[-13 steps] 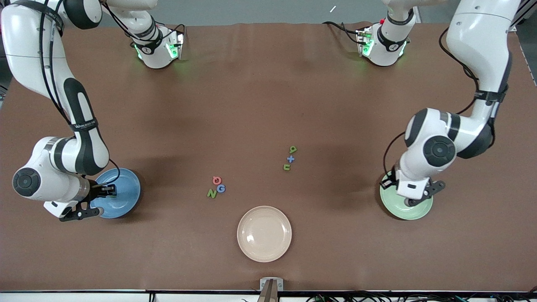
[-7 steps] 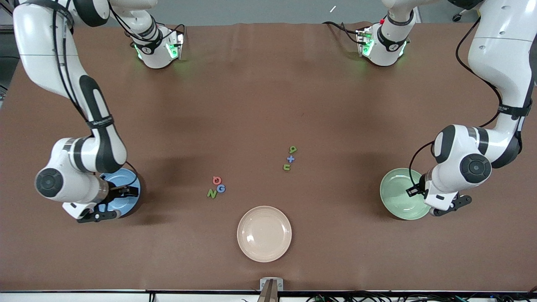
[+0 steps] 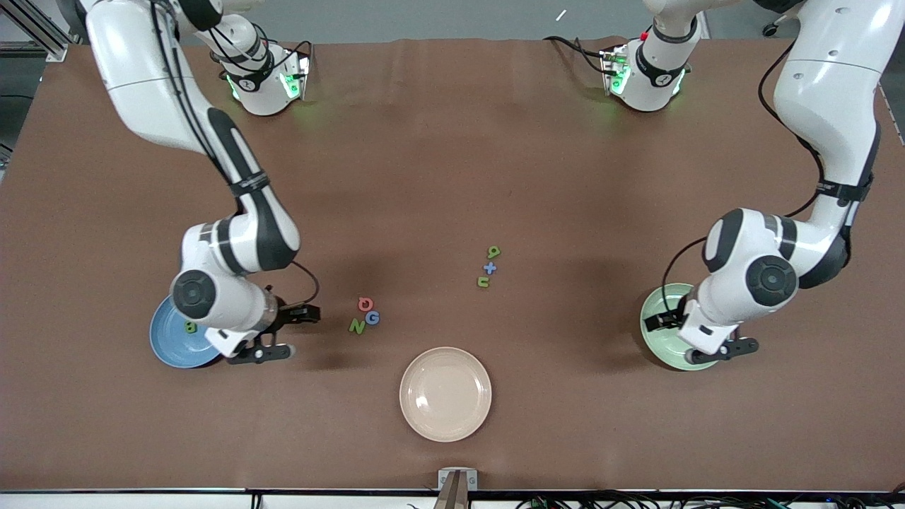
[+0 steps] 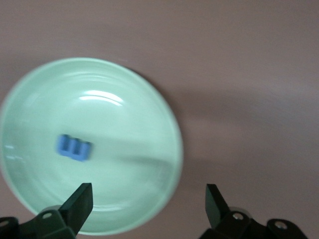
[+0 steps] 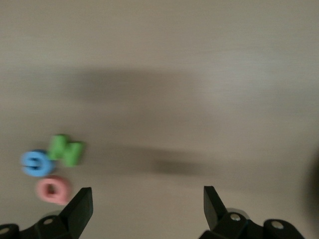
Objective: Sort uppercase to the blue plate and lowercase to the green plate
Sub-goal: 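Move the right gripper to pink Q while the left gripper reaches green d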
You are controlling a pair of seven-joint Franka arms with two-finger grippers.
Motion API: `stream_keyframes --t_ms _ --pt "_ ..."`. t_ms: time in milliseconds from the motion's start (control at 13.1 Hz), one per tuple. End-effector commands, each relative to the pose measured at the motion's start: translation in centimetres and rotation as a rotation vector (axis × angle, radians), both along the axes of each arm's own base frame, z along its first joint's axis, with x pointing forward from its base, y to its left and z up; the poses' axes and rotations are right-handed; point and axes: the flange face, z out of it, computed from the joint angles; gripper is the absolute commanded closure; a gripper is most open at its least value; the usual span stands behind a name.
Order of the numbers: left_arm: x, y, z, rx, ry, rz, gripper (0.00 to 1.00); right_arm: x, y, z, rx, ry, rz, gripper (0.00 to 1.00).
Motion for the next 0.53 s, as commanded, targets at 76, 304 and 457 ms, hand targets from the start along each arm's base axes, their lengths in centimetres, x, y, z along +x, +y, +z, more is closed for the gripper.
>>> stream_keyframes --t_ms 76,304,457 --pt "-2.9 -8.7 1.7 -0.038 -0.006 -0.159 0.04 -1.9 5.1 -0.7 0.005 -0.035 0.016 0.02" --pt "-6.3 -17.1 1.4 -0.041 0.003 -0.249 0.09 -3.0 6.7 -2.7 -0.003 -0.043 0.047 0.02" --pt "-8.6 -21.5 0.3 -0.024 -0.003 -0.320 0.12 -3.5 7.3 -4.3 -0.006 -0.039 0.057 0.02"
